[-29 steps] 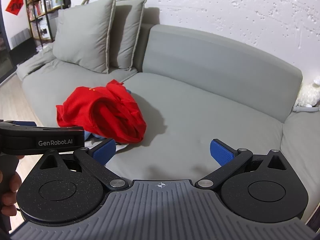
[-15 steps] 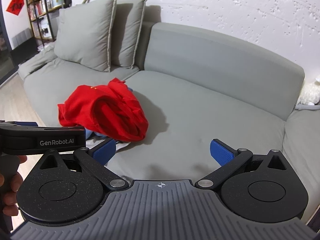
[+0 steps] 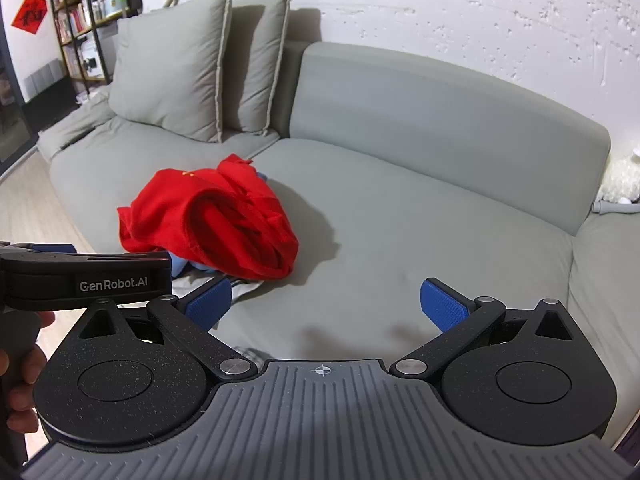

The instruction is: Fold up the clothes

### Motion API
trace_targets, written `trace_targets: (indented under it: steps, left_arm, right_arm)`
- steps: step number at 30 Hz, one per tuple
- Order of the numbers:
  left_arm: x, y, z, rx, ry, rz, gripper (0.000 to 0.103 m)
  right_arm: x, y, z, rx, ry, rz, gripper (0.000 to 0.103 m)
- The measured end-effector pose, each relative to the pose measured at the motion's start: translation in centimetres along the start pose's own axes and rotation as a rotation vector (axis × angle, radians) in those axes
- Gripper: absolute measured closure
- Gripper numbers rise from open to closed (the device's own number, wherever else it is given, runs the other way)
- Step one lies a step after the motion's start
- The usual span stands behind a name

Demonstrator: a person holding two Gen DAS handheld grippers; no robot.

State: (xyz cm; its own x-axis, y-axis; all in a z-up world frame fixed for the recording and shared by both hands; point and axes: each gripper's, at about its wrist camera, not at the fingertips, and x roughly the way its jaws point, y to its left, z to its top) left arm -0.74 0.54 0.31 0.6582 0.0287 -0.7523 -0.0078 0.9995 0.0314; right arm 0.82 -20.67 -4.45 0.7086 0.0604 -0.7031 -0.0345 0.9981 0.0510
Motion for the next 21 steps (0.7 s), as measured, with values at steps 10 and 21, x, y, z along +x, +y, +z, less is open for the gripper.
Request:
trace_targets:
  steps: [10,21]
  left_arm:
    - [-0.17,-0.3,-0.01,0.003,-0.002,0.002,0.005]
    - [0.08,-0.49,-0.13,0.004,-0.002,0.002,0.005]
  right_arm:
    - [0.05,0.04,-0.09,0.002,0.0,-0.001,0.0]
    - [-0.02,0.15,-0.13,0.004,-0.001,0.0,0.0]
